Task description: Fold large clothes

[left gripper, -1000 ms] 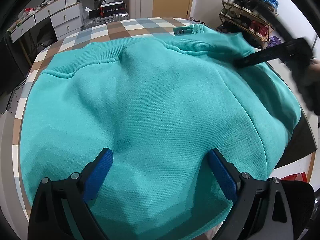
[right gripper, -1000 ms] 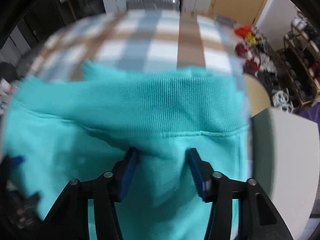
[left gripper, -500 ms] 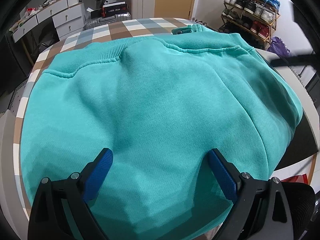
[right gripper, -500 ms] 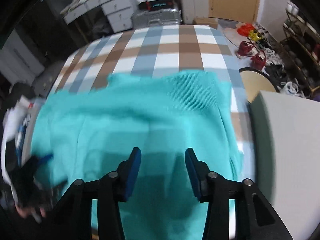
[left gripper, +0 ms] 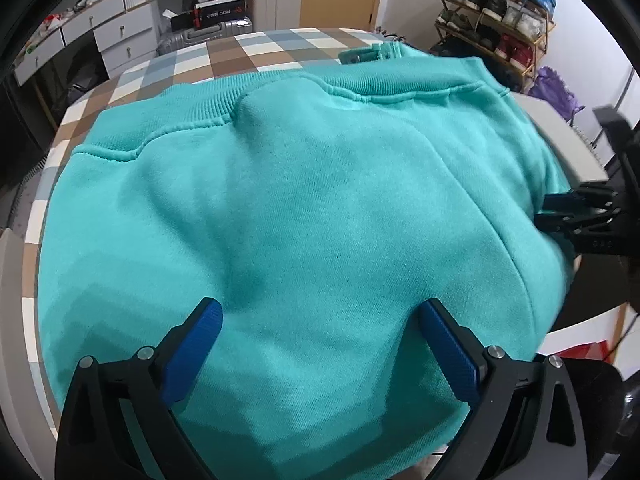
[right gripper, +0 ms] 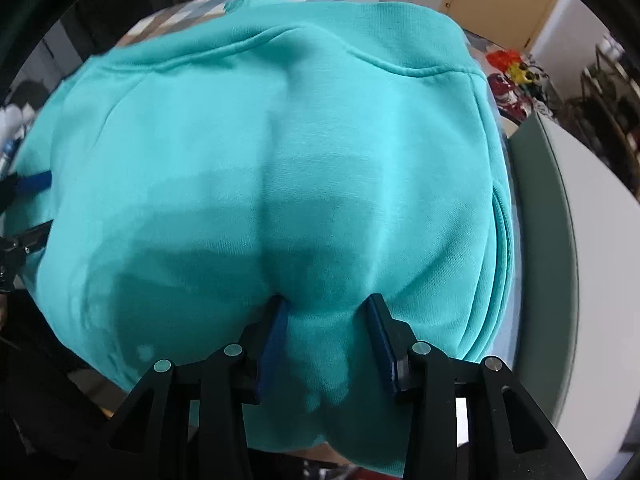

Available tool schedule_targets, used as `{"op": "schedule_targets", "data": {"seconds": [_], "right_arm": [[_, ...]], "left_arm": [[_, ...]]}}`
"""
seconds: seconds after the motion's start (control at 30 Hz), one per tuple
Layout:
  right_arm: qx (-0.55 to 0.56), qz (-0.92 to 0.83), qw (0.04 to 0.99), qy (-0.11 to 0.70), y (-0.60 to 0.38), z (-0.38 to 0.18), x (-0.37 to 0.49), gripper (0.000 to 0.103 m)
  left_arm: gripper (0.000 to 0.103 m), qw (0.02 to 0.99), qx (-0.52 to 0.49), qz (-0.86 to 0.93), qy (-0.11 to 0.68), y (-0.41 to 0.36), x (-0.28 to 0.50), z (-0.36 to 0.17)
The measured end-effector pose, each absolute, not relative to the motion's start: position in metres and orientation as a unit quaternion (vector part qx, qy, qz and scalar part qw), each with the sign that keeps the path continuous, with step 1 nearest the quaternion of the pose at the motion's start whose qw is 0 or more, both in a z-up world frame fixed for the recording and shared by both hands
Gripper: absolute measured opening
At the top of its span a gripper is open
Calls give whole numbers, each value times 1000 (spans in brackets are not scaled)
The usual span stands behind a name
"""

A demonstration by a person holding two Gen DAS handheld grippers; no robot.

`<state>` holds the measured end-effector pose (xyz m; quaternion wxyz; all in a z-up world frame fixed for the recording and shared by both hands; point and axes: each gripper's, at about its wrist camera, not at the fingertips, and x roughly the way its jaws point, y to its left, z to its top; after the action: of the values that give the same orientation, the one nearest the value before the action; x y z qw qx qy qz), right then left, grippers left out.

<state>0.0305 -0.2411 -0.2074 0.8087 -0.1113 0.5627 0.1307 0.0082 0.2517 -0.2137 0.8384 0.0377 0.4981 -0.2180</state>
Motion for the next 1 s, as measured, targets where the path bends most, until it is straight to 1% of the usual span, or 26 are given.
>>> {"op": "schedule_targets", "data": {"seconds": [0.1, 0.13, 0.23, 0.3, 0.4, 0.47, 0.53, 0.67, 0.7, 0.8, 0.87, 0.93, 1.0], "right_arm": [[-77, 132, 827, 540, -249, -201, 21, 43], [-51, 134, 834, 534, -255, -196, 18, 43], [80, 157, 845, 506, -275, -174, 3, 42], [124, 178, 853, 475, -273, -159, -10, 42], [152, 234, 859, 430, -244, -140, -36, 42], [169, 265, 855, 412, -227, -138, -47, 42], [187, 293, 849, 397, -212, -143, -55, 42], [223, 284, 838, 409, -206, -174, -51, 44], [222, 277, 834, 423, -207, -179, -47, 42], [244, 272, 831, 419, -213, -181, -41, 41], [261, 275, 823, 422, -218, -183, -37, 41], [279, 280, 816, 421, -223, -185, -36, 41], [290, 281, 813, 420, -228, -184, -39, 41]], "left_arm": [[96, 840, 5, -222, 496, 271, -1, -200], [96, 841, -2, -217, 495, 277, -3, -195], [97, 850, -1, -183, 495, 300, -4, -185], [96, 836, -8, -183, 517, 310, 4, -198], [96, 817, -19, -184, 545, 313, 20, -224], [100, 820, 18, -174, 545, 298, 22, -227], [100, 821, 32, -164, 546, 291, 21, -227], [101, 813, 9, -163, 560, 295, 18, -207], [101, 814, 6, -161, 558, 296, 17, -196], [101, 839, 14, -173, 516, 284, 19, -155], [101, 844, 23, -185, 504, 268, 31, -140], [101, 838, 34, -178, 515, 251, 54, -143], [101, 824, 33, -166, 541, 239, 77, -157]]}}
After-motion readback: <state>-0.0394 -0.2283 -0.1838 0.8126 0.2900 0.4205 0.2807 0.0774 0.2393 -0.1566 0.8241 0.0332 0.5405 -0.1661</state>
